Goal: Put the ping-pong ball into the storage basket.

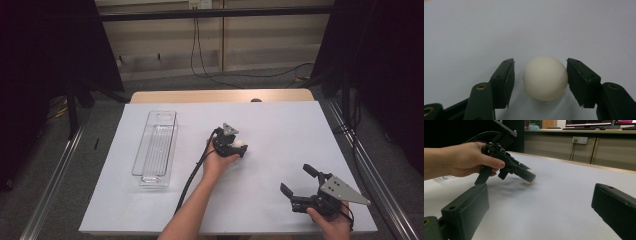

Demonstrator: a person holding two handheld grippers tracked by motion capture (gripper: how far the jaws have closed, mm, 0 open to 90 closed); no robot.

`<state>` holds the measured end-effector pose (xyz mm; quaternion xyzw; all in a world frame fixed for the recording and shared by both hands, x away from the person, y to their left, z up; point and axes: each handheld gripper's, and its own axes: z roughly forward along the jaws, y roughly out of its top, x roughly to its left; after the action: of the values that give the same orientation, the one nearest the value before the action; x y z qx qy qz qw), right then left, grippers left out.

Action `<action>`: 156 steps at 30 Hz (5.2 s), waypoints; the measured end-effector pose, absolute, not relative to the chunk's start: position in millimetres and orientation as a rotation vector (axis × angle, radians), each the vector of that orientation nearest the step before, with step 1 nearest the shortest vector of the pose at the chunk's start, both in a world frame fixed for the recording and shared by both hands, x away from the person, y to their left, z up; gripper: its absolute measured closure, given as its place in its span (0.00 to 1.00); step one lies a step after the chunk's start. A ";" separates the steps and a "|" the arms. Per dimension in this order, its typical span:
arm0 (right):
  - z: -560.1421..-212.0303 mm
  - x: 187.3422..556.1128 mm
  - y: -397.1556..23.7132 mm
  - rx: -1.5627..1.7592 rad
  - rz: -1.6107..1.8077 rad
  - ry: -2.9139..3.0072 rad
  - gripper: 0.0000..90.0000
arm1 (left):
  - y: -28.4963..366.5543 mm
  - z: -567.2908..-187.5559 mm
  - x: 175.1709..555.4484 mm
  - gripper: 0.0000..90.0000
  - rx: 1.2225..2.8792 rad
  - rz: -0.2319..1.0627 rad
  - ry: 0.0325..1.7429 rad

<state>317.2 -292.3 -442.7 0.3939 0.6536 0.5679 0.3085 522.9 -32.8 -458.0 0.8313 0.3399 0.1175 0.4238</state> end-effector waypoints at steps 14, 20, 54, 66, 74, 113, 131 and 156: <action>-442.7 317.2 -292.3 1.041 1.501 1.728 0.01 | -29.4 -457.4 523.4 0.57 2.106 0.264 0.856; -442.6 317.2 -291.7 1.043 1.500 1.723 0.01 | -27.8 -454.0 520.7 0.57 2.109 0.250 0.844; -442.8 317.2 -290.0 1.041 1.501 1.729 0.01 | 1.9 -423.7 505.8 0.57 2.065 0.209 0.837; -442.9 317.4 -290.4 1.036 1.505 1.728 0.01 | 11.2 -418.7 502.1 0.57 2.075 0.209 0.838; -442.7 317.3 -289.9 1.040 1.503 1.730 0.01 | 18.3 -417.0 498.4 0.57 2.049 0.210 0.851; -443.2 317.7 -289.1 1.038 1.503 1.734 0.01 | 40.5 -404.4 485.5 0.57 2.059 0.192 0.832; -443.2 317.8 -289.3 1.034 1.507 1.739 0.01 | 53.4 -407.2 481.5 0.57 2.047 0.196 0.858; -443.6 318.1 -287.9 1.033 1.503 1.734 0.01 | 72.9 -405.4 471.7 0.57 2.035 0.180 0.882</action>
<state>318.1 -287.9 -443.6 0.3905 0.6557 0.5683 0.3075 471.7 72.9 -405.4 0.8203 0.3553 0.0724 0.4423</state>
